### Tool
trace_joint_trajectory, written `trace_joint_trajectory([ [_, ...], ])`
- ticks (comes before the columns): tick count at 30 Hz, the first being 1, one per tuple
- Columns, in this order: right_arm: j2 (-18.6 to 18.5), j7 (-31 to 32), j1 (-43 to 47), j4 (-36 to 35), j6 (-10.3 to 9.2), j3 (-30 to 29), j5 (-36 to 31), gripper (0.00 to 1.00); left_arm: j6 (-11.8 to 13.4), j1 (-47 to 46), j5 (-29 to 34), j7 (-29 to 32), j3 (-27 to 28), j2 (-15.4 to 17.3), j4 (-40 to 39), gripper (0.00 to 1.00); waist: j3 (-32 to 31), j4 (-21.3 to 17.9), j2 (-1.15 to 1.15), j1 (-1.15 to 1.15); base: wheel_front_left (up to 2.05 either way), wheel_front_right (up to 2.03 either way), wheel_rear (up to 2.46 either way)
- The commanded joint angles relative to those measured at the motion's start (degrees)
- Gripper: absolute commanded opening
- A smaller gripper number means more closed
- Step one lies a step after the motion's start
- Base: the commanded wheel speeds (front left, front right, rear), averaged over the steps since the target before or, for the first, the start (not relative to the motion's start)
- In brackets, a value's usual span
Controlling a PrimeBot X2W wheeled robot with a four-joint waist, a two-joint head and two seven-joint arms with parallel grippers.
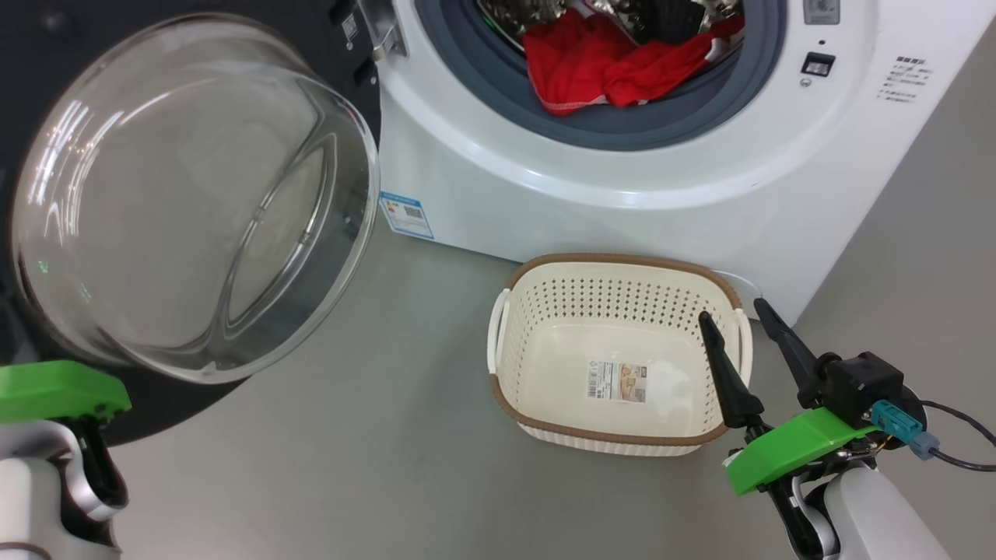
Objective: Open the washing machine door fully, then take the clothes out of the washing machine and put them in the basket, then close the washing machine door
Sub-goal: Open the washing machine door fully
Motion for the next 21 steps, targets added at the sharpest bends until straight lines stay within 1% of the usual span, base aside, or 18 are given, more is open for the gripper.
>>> trace_joint_trajectory([
  [1, 0.9, -0.4, -1.3, -1.5, 0.36, 1.2, 0.3, 1.00, 0.7, 0.9, 1.3, -0.7, 1.5, 3.0, -4.2, 1.00, -1.3, -1.1, 0.00, 0.00, 0.00, 0.00, 0.00],
  [3, 1.1, -0.4, -1.1, -1.6, 0.36, 1.0, 0.7, 1.00, 1.2, 1.8, 2.3, -0.4, 0.8, 3.3, -7.3, 1.00, -2.2, -1.7, 0.00, 0.00, 0.00, 0.00, 0.00],
  [4, 1.3, -0.4, -0.8, -1.8, 0.36, 1.1, 1.4, 1.00, 1.4, 2.5, 3.5, 0.4, -0.4, 3.7, -11.0, 1.00, -3.0, -2.5, 0.00, 0.00, 0.00, 0.00, 0.00],
  [6, 1.5, -0.4, -0.6, -2.2, 0.36, 1.0, 1.9, 1.00, 1.6, 3.3, 4.6, 1.6, -1.6, 4.1, -15.1, 1.00, -3.7, -3.4, 0.00, 0.00, 0.00, 0.00, 0.00],
  [9, 1.6, -0.4, -0.4, -2.7, 0.36, 0.7, 2.1, 1.00, 1.6, 4.0, 5.8, 2.4, -2.8, 4.7, -19.3, 1.00, -4.4, -4.5, 0.00, 0.00, 0.00, 0.00, 0.00],
  [11, 1.6, -0.4, -0.1, -3.2, 0.36, 0.1, 2.0, 1.00, 0.8, 4.6, 6.9, 2.9, -4.5, 5.1, -23.3, 1.00, -5.0, -5.7, 0.00, 0.00, 0.00, 0.00, 0.00],
  [13, 1.7, -0.4, 0.2, -3.9, 0.36, -0.6, 1.6, 1.00, -0.7, 5.1, 6.9, 3.3, -6.0, 5.4, -26.5, 1.00, -5.4, -6.9, 0.00, 0.00, 0.00, 0.00, 0.00],
  [16, 1.7, -0.4, 0.4, -4.8, 0.36, -1.6, 1.2, 1.00, -4.0, 5.1, 6.8, 4.1, -9.3, 5.8, -29.5, 1.00, -5.9, -8.8, 0.00, 0.00, 0.00, 0.00, 0.00],
  [19, 1.7, -0.4, 0.6, -5.7, 0.36, -2.1, 1.3, 1.00, -5.9, 4.9, 6.7, 5.1, -12.0, 5.4, -30.7, 1.00, -6.3, -10.8, 0.00, 0.00, 0.00, 0.00, 0.00],
  [21, 1.7, -0.4, 0.9, -6.5, 0.36, -2.2, 2.6, 1.00, -6.8, 4.9, 6.2, 5.6, -13.5, 4.7, -30.7, 1.00, -6.5, -12.2, 0.00, 0.00, 0.00, 0.00, 0.00],
])
